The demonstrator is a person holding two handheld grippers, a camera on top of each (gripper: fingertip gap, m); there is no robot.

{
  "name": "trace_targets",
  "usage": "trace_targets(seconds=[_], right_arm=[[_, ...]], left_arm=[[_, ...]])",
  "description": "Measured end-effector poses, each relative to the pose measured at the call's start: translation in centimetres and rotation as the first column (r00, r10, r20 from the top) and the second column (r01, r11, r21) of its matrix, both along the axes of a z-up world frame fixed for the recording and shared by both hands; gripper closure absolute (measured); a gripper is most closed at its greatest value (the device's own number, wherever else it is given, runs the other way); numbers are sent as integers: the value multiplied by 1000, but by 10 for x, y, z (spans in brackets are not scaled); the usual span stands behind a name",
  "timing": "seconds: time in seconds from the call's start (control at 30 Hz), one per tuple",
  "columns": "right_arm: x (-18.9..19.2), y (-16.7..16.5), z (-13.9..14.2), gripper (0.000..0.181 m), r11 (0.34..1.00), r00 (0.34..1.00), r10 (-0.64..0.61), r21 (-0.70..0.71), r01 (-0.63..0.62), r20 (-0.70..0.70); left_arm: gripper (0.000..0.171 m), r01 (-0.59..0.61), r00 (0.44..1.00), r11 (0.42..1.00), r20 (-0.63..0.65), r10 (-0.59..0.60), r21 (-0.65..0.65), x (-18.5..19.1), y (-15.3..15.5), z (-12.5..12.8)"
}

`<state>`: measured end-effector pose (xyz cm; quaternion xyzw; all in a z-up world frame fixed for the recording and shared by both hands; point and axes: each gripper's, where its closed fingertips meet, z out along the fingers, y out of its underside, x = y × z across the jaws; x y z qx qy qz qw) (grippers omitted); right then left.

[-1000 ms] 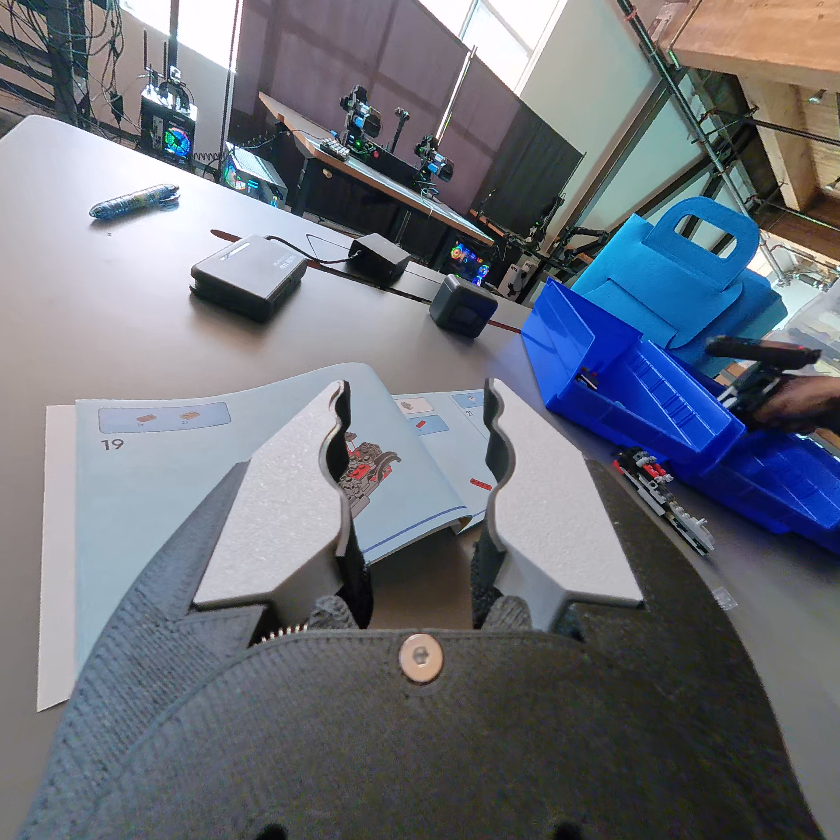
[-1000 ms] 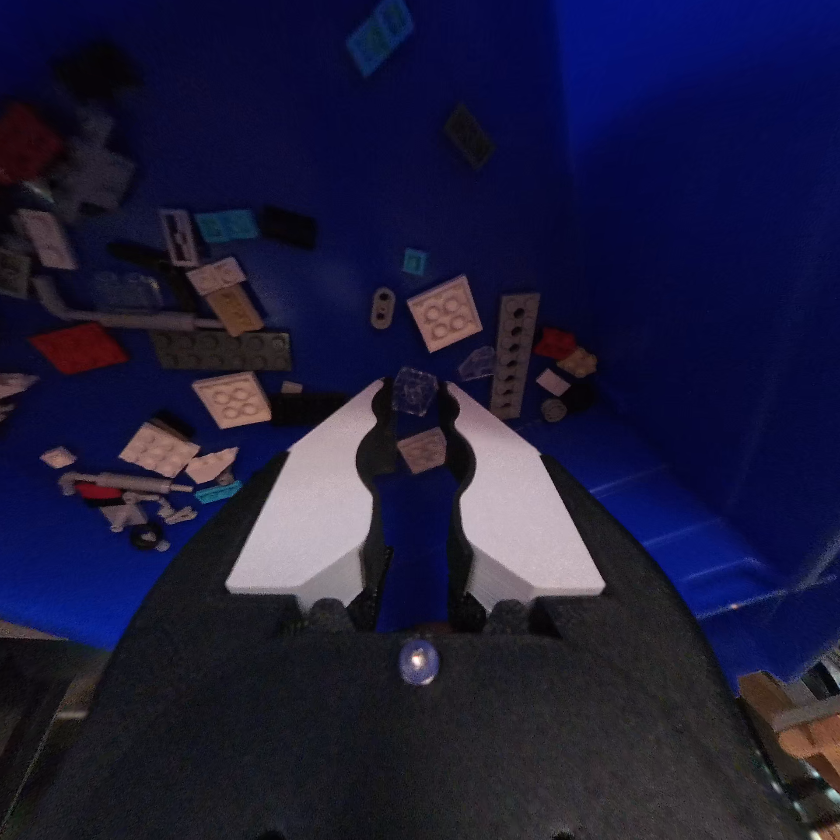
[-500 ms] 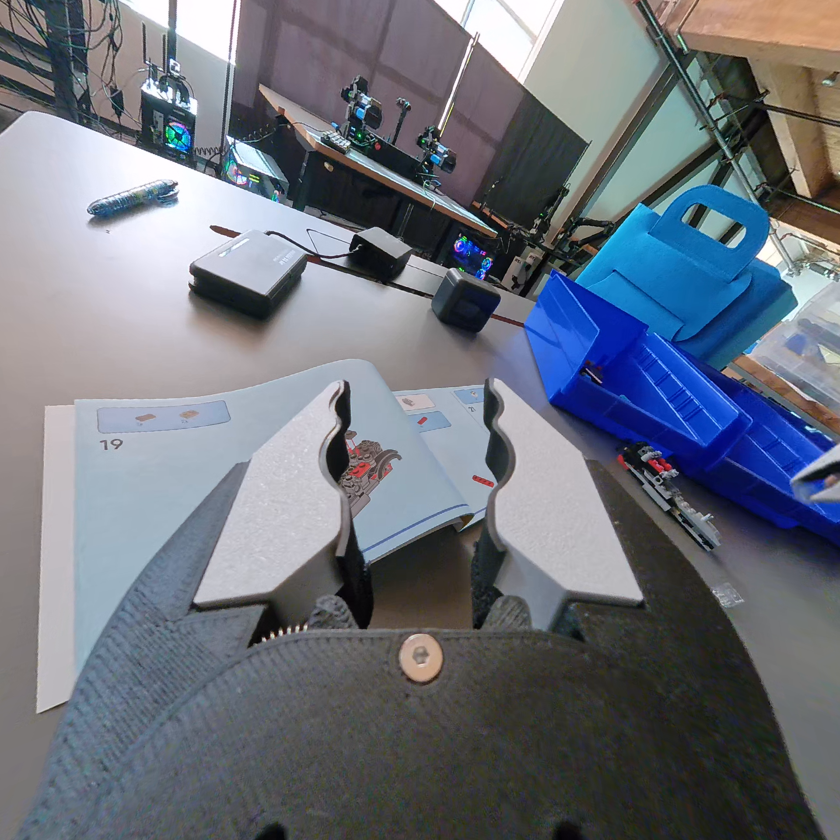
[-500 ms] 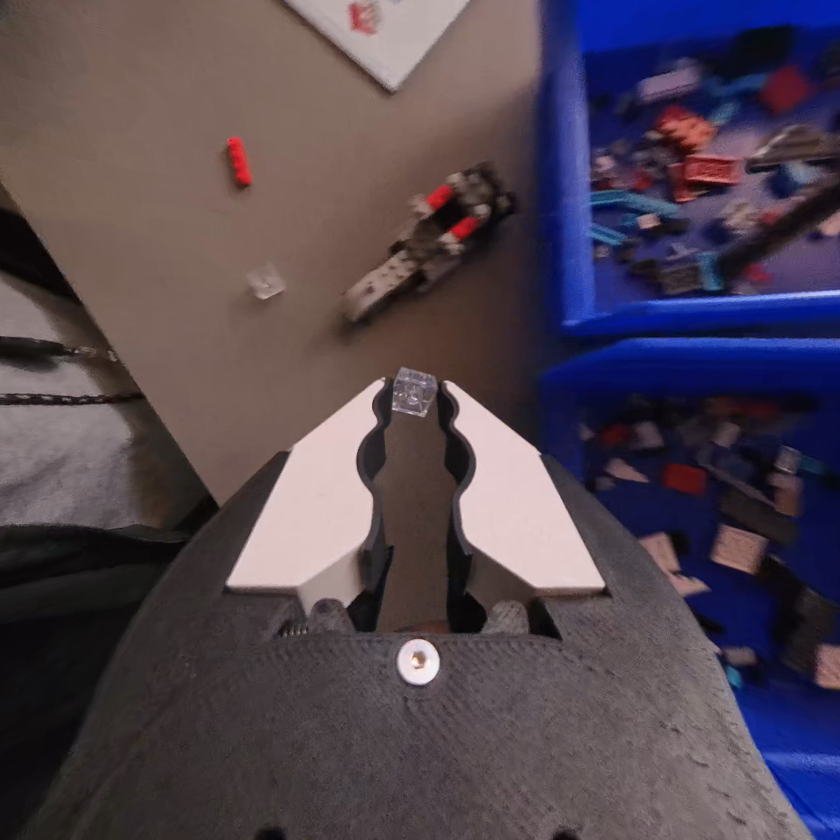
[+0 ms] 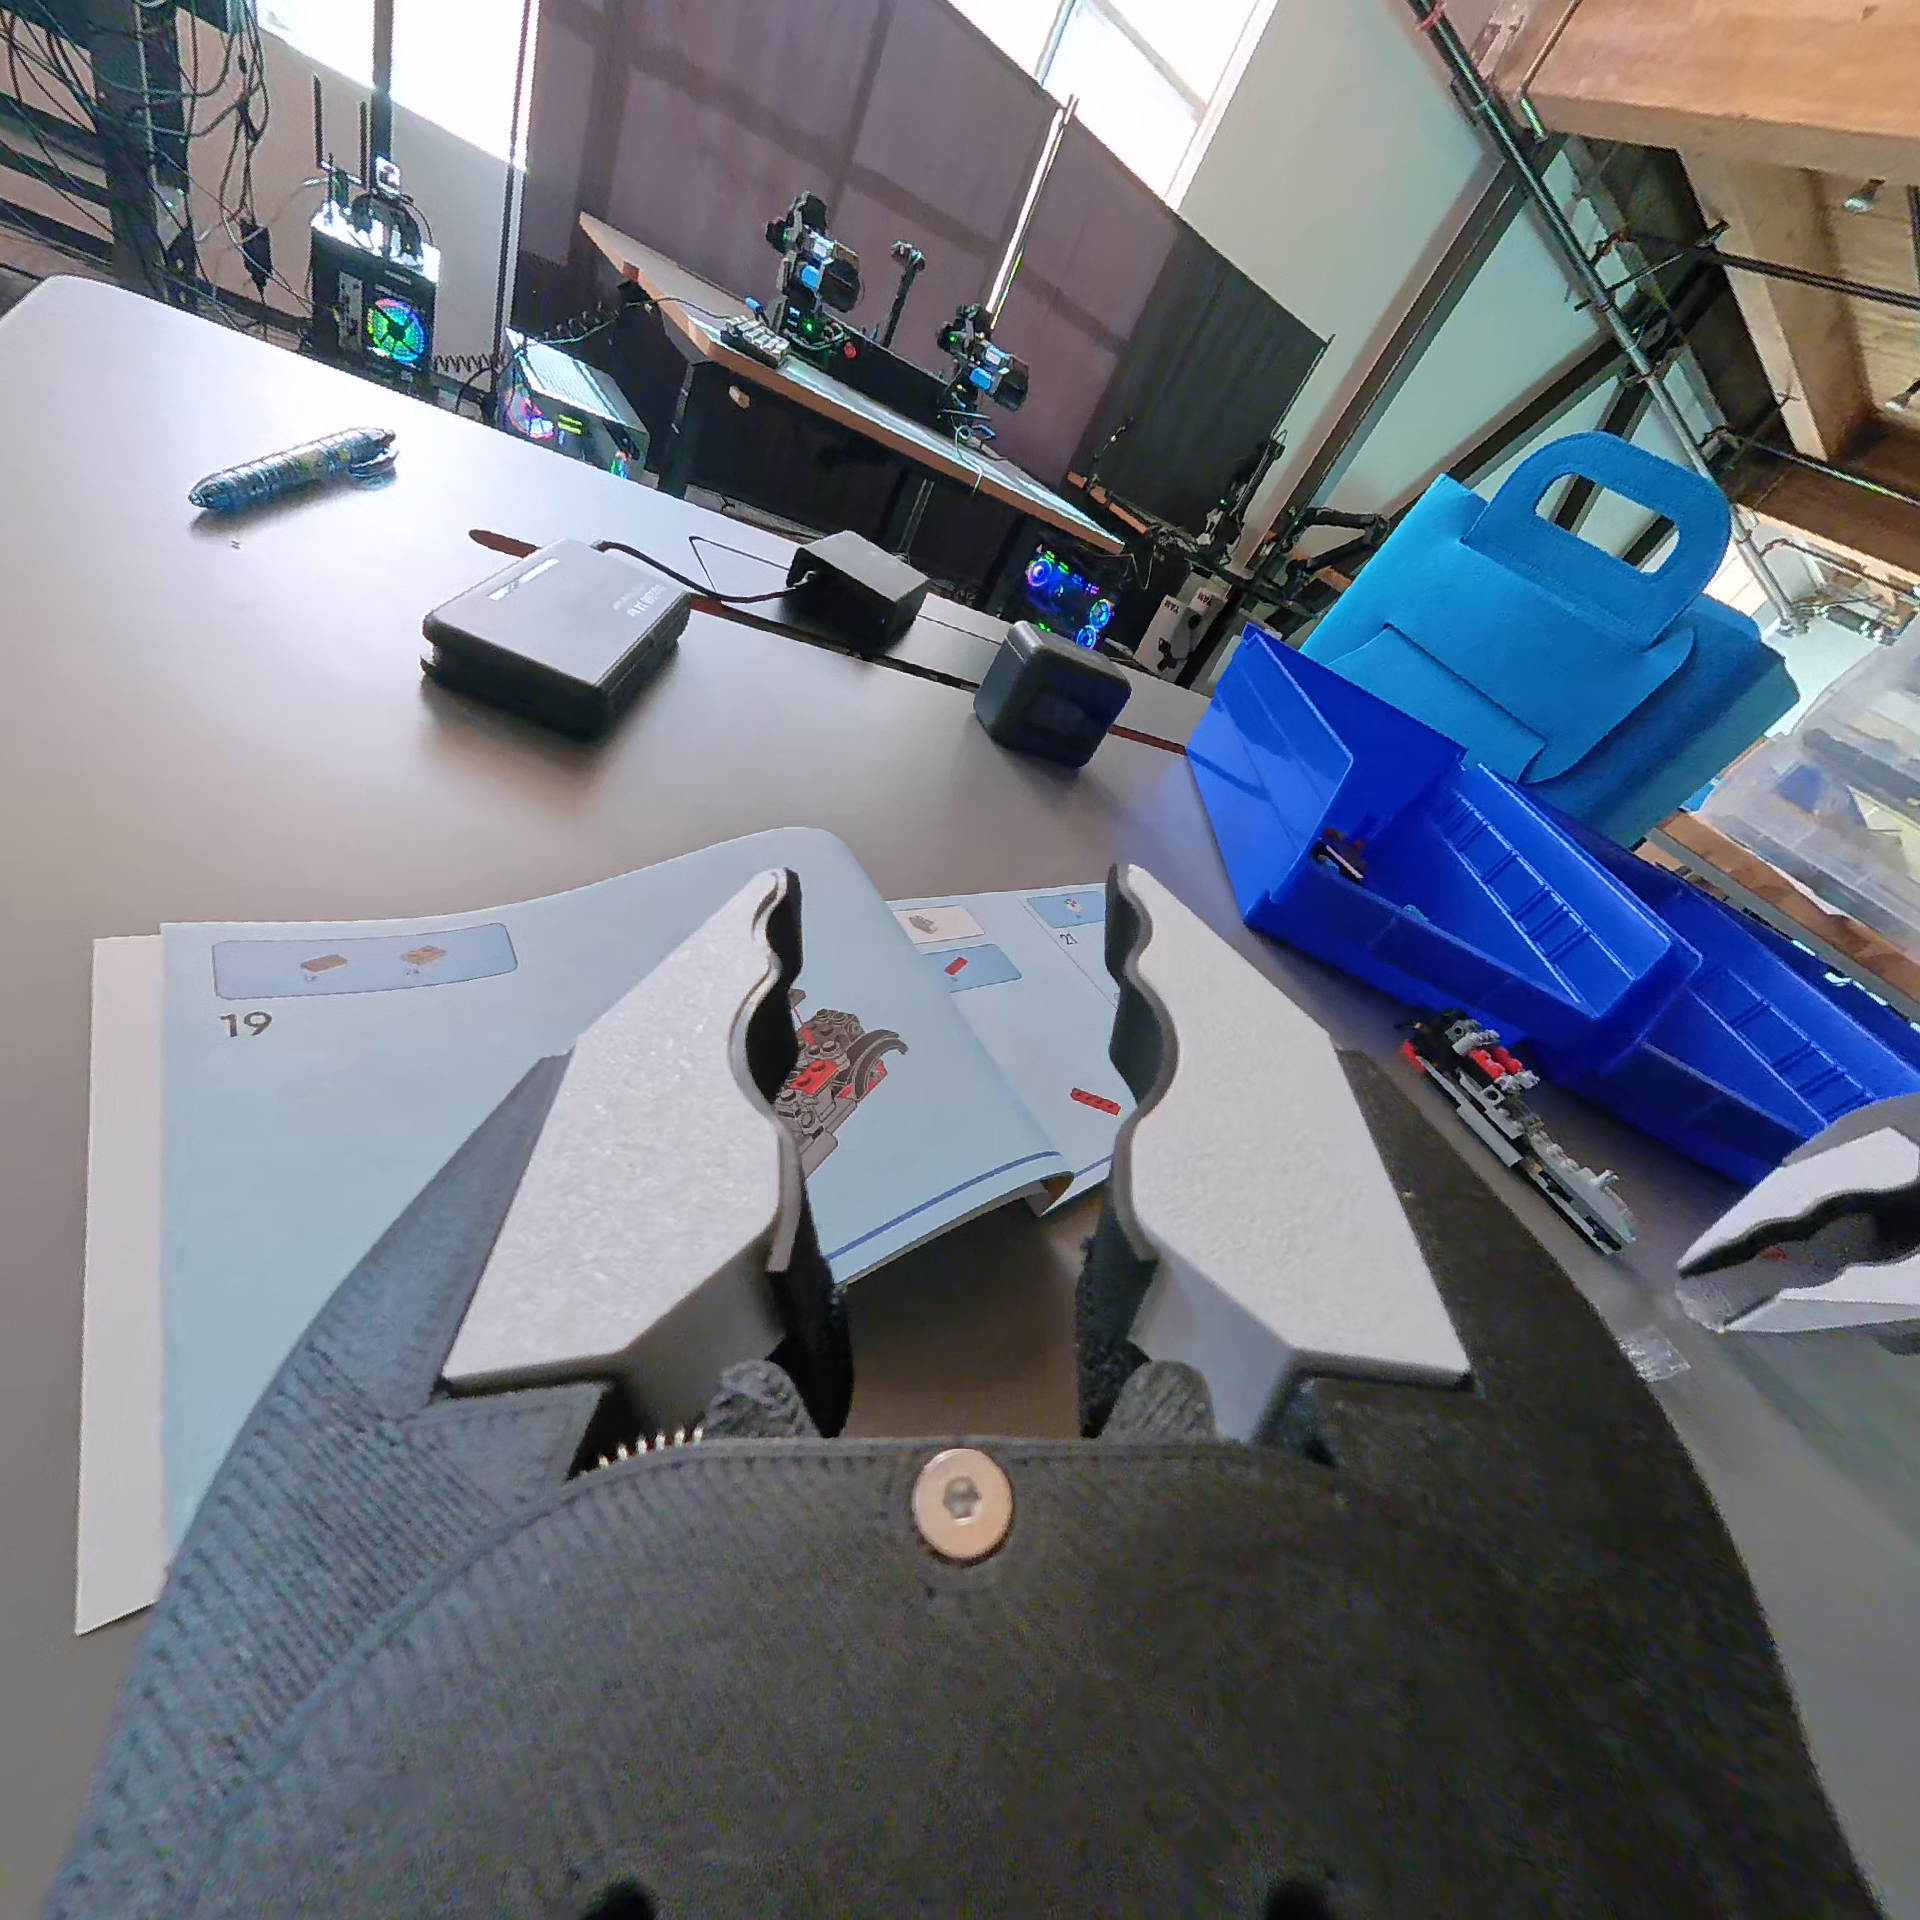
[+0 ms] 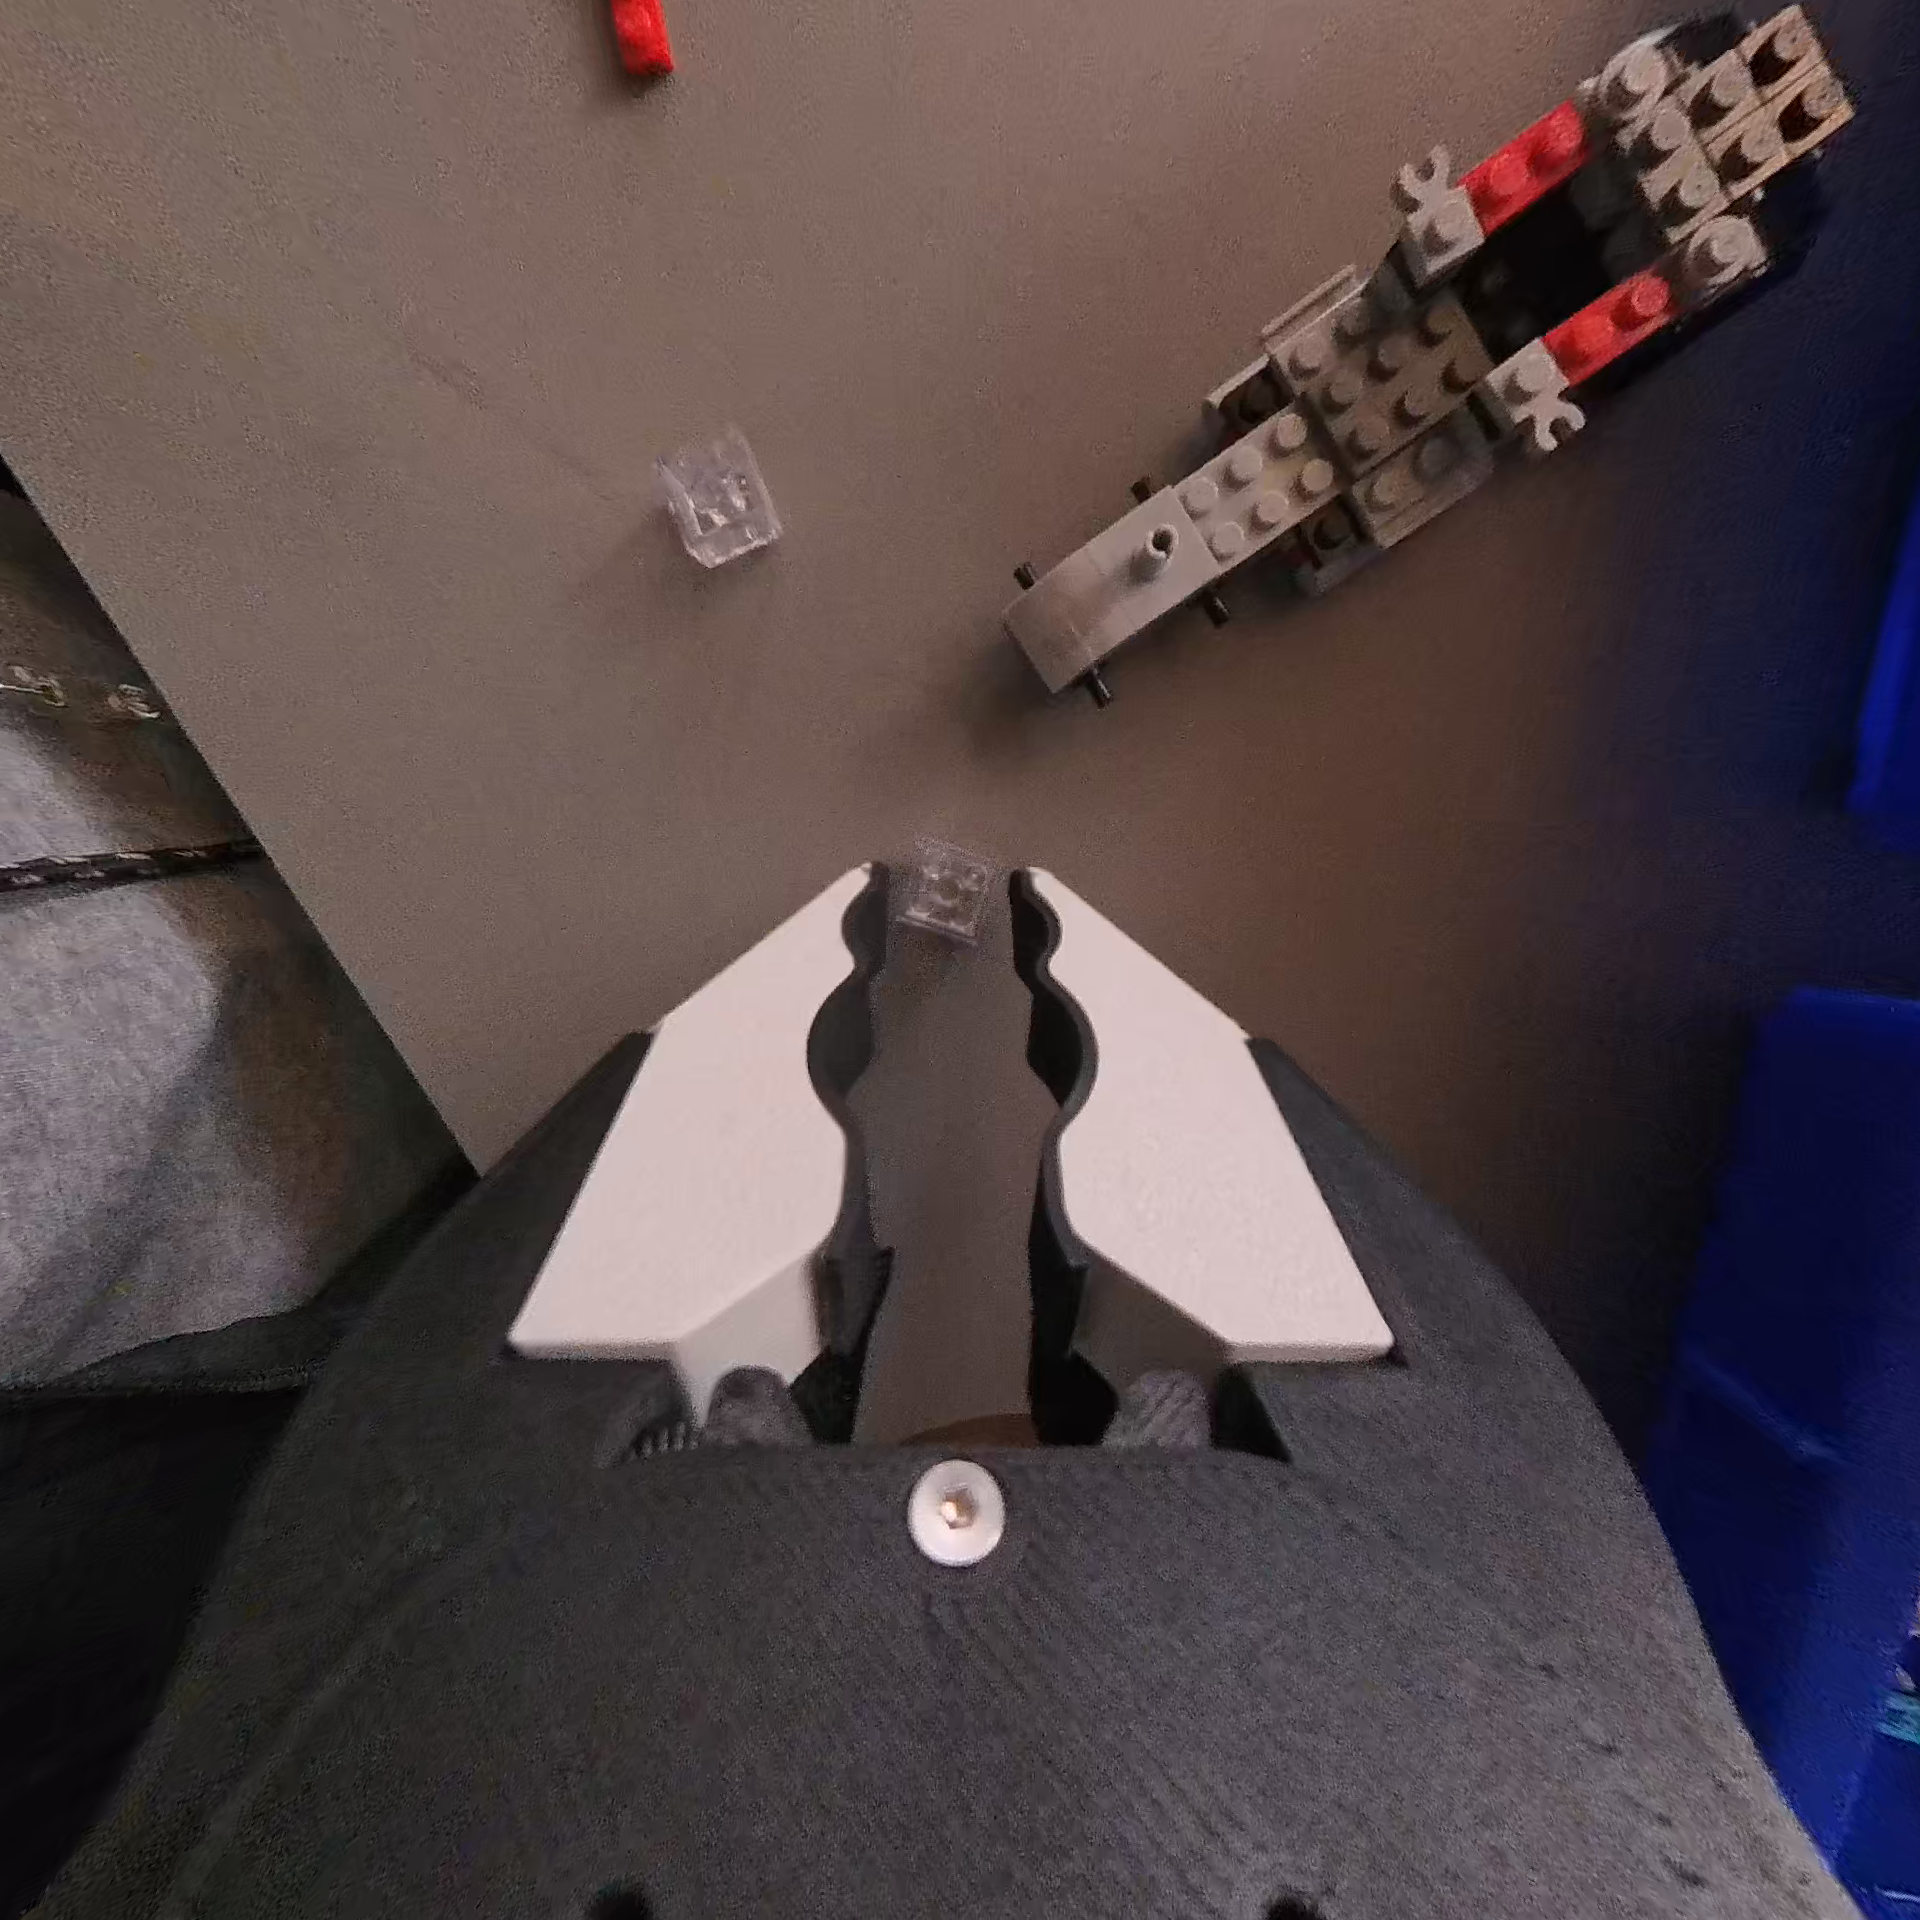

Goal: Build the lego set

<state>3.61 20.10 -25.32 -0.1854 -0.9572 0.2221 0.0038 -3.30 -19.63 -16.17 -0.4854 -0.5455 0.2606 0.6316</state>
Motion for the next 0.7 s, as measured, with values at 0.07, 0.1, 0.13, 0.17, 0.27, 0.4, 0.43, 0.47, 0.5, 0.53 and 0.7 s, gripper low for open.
trace_targets(seconds=[0.07, 0.1, 0.13, 0.17, 0.27, 0.4, 0.43, 0.47, 0.5, 0.53, 0.7], right_arm=[[-5, 2, 7, 152, 1000, 1000, -17, -20, 17, -12], [-9, 3, 13, 151, 999, 999, -29, -36, 29, -23], [-14, 6, 22, 151, 998, 998, -44, -55, 42, -35], [-20, 10, 33, 150, 995, 997, -62, -77, 58, -48], [-46, 30, 69, 150, 985, 985, -133, -127, 118, -112], [-86, 73, 107, 150, 967, 945, -243, -129, 219, -220], [-94, 83, 113, 149, 961, 934, -268, -131, 243, -234], [-101, 91, 117, 149, 955, 926, -290, -132, 265, -243], [-106, 98, 120, 149, 950, 918, -307, -132, 282, -250], [-111, 104, 121, 149, 946, 911, -323, -132, 298, -257], [-123, 115, 116, 149, 926, 893, -374, -154, 345, -250]], left_arm=[[113, 0, 1000, 1000, 0, 0, 1, 0, 0, 0], [113, 0, 1000, 1000, 0, 0, 2, 0, 0, 0], [113, 0, 1000, 1000, -1, 0, 3, 0, 0, 0], [113, 0, 1000, 1000, -1, 0, 4, 0, 0, 0], [113, 2, 1000, 1000, -1, -2, 6, 0, 0, 0], [113, 3, 1000, 1000, 0, -3, 8, 0, 0, 0], [113, 4, 1000, 1000, 1, -4, 9, 0, -1, 0], [113, 4, 1000, 1000, 1, -4, 9, 0, -1, 0], [113, 3, 1000, 1000, 2, -3, 10, 0, -1, 0], [113, 3, 1000, 1000, 2, -3, 11, 0, -1, 0], [113, 2, 1000, 1000, 5, -2, 11, 0, -1, -1]])
